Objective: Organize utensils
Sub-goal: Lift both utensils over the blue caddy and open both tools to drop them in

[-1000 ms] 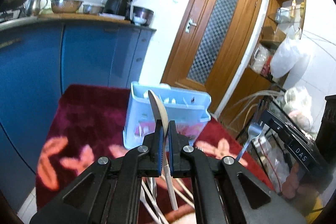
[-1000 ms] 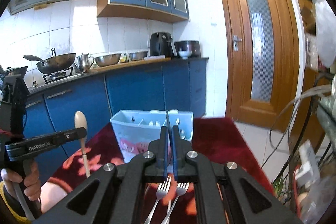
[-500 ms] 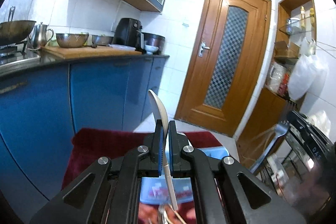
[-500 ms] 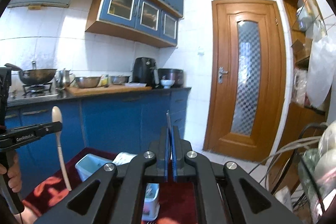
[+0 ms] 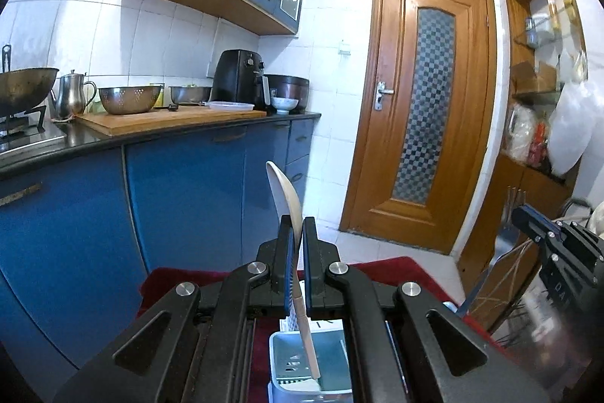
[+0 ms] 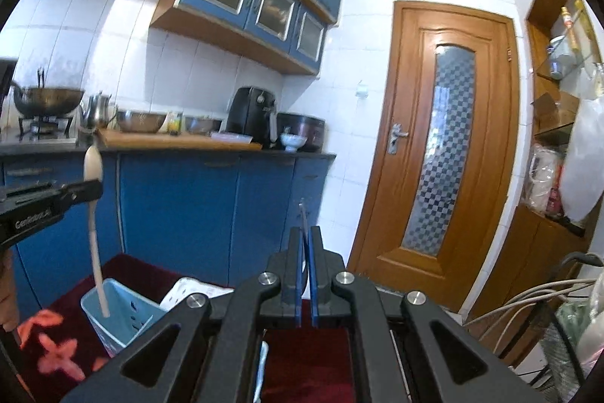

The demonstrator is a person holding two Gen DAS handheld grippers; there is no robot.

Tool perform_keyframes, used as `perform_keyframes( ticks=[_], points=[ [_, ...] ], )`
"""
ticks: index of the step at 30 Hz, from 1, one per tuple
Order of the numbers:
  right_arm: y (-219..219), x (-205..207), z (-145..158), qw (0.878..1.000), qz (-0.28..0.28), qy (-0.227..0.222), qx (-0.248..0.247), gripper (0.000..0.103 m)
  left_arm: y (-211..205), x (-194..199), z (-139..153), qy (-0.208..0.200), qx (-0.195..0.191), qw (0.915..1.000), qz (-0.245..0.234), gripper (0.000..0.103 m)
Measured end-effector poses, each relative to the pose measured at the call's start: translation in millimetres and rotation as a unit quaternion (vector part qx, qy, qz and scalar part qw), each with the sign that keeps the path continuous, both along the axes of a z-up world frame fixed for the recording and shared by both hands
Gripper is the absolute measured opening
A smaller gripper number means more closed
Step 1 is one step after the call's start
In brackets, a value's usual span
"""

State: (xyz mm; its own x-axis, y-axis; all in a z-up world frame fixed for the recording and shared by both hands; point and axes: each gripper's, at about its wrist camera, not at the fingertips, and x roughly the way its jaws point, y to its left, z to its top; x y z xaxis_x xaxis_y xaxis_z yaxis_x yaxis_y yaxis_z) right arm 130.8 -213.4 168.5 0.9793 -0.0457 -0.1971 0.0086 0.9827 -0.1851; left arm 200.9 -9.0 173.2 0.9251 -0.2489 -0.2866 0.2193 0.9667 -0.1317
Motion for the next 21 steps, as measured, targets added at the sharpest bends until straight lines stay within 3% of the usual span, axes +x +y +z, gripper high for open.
perform_keyframes(
  ticks=[5,12,21],
  points=[
    [7,16,-29,0.999,0.008,0.037,-0.007,0.004,-5,15,-26,0.022,0.000,0.9998,0.000,0.002],
    [6,32,-55,0.996,0.028,0.079,0.029,0.004,-4,23,-61,0.048,-0.002,0.9988,-0.006,0.002],
    [11,31,-59,0.995,0.042,0.080,0.040,0.006,-6,20,-82,0.059,0.008,0.9982,-0.011,0.002]
  ],
)
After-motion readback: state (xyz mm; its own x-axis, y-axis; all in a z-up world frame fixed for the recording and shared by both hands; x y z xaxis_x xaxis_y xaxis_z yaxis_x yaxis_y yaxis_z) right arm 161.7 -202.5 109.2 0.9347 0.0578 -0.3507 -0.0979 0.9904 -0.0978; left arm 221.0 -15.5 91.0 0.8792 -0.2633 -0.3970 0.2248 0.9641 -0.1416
